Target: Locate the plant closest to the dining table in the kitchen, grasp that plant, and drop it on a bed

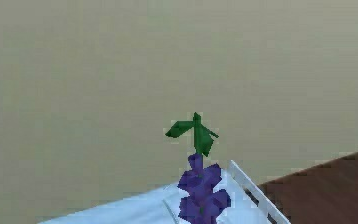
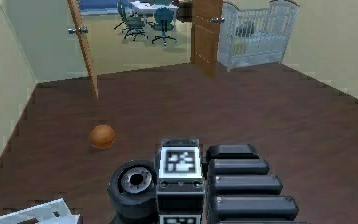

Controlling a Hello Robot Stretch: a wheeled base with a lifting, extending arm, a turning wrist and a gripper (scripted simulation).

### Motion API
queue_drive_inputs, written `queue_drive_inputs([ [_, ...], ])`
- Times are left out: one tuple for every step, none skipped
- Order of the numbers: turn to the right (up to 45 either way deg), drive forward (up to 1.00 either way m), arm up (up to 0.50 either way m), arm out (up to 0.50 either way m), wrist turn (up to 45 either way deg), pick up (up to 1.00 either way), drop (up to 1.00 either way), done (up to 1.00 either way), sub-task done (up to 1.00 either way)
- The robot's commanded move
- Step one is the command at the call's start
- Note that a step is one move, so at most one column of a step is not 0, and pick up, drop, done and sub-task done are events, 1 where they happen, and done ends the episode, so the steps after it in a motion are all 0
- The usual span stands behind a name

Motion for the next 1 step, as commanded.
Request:
queue_drive_inputs([
  [45.0,0.0,0.0,0.0,0.0,0.0,0.0,0.0,0.0],
])
